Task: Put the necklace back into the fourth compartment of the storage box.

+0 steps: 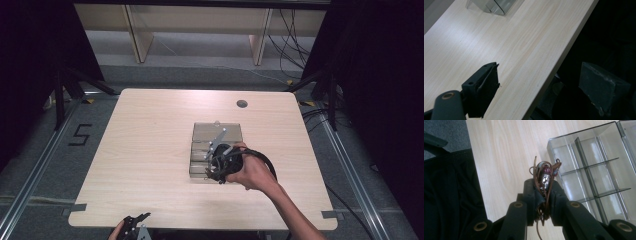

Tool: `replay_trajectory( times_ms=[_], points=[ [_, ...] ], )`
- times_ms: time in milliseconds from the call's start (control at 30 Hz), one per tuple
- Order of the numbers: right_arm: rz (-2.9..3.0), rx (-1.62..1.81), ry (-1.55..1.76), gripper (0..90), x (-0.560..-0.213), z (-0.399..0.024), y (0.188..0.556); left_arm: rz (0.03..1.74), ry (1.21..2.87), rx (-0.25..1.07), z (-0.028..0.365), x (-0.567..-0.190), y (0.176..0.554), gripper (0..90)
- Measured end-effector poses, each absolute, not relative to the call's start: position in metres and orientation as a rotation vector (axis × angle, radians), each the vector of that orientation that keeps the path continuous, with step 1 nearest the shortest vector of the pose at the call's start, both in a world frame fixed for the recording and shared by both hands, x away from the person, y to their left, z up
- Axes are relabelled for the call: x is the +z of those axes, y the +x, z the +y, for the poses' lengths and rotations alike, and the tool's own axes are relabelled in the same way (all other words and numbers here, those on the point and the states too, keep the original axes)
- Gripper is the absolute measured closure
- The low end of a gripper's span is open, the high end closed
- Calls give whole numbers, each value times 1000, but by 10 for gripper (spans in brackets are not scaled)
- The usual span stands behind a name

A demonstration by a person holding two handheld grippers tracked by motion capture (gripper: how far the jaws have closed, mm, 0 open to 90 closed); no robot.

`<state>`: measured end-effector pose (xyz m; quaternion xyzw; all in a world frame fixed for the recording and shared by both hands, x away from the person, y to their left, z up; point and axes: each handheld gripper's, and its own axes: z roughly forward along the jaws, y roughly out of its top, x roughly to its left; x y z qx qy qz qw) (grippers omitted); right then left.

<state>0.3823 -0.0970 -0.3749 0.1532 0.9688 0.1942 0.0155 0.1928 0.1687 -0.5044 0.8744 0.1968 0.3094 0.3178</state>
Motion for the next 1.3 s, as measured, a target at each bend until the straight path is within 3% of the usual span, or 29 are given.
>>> replay_trajectory(
  times_ms=[567, 1300],
  points=[
    [3022, 547, 528, 790, -373, -81, 405, 532, 2289, 791, 168, -506, 193, 155],
    [3057, 399, 605, 790, -408, -46, 454, 515, 2289, 805, 169, -504, 192, 155]
  ],
)
